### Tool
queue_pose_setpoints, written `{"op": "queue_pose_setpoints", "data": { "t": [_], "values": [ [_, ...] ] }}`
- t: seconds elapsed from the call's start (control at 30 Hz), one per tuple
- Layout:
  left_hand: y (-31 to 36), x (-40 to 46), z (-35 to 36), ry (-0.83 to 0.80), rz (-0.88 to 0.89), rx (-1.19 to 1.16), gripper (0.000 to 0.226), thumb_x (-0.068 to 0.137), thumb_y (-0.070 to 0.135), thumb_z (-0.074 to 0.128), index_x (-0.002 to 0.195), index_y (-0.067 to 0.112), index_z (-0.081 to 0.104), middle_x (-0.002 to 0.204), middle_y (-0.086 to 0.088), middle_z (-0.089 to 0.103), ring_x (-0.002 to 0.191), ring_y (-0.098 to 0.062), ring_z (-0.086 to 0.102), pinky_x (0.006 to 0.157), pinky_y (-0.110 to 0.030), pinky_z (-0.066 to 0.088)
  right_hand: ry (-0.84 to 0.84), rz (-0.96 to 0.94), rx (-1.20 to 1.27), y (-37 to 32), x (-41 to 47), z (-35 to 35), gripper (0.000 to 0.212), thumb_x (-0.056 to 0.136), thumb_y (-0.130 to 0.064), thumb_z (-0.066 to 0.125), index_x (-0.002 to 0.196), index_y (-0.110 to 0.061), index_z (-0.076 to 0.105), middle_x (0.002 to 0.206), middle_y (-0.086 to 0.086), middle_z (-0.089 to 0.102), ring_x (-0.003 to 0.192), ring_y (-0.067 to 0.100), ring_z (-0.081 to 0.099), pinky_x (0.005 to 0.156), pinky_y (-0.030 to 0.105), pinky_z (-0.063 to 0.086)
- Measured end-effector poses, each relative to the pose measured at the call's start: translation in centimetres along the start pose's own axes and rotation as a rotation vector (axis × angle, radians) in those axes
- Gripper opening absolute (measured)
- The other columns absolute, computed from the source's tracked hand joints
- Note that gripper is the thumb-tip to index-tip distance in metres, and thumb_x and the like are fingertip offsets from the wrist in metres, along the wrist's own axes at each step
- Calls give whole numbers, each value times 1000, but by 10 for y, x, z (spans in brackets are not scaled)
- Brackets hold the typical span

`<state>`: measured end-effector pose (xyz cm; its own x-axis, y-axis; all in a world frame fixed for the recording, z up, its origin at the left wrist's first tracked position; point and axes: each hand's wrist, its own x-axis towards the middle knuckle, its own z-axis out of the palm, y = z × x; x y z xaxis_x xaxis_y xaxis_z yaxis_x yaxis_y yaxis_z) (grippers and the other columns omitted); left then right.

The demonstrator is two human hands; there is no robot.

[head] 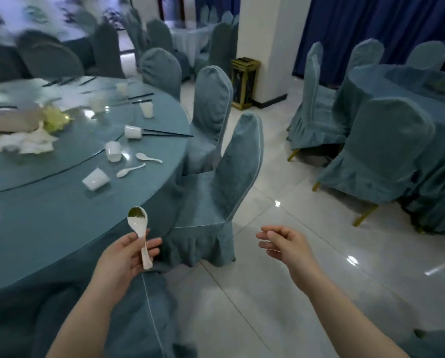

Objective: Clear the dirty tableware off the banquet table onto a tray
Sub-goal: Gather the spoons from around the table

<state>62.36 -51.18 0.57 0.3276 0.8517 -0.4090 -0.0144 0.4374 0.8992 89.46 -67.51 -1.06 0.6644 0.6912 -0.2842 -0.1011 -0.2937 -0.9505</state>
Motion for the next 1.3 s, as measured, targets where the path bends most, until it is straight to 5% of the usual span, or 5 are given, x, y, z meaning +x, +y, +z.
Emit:
{"op": "queue_pose_setpoints", "data": {
  "t": [0.4,0.67,1.1,1.2,1.3],
  "values": [
    [20,92,-2,357,44,-132,12,95,8,48,100,9,59,81,-4,76,68,-14,70,65,-32,48,-394,-15,-124,-49,192,102,22,94,-6,55,90,-20,71,84,-5,76,82,14,71,77,28,56],
    [41,155,-22,472,0,-205,11,93,6,52,100,6,59,86,-11,75,73,-17,72,68,-32,51,-503,-51,-217,-74,268,173,18,89,0,59,91,-15,70,84,-3,74,74,7,68,60,13,51],
    [48,216,-37,785,-53,-371,14,96,8,48,106,8,58,87,-9,75,77,-18,72,65,-31,51,-813,-171,-610,-75,389,323,16,83,-6,66,86,-21,68,85,-3,70,82,13,65,80,24,51],
    [47,228,-31,849,-102,-383,13,96,7,48,105,8,58,87,-9,75,76,-17,73,66,-30,51,-896,-271,-734,-69,415,363,14,82,-10,67,91,-21,68,88,-4,69,74,6,61,66,8,43],
    [45,240,-26,916,-139,-402,14,96,8,48,105,7,59,88,-10,75,79,-19,73,69,-31,52,-961,-431,-877,-64,432,402,21,85,-14,65,105,-17,68,105,1,65,84,14,60,75,21,46]
  ]
}}
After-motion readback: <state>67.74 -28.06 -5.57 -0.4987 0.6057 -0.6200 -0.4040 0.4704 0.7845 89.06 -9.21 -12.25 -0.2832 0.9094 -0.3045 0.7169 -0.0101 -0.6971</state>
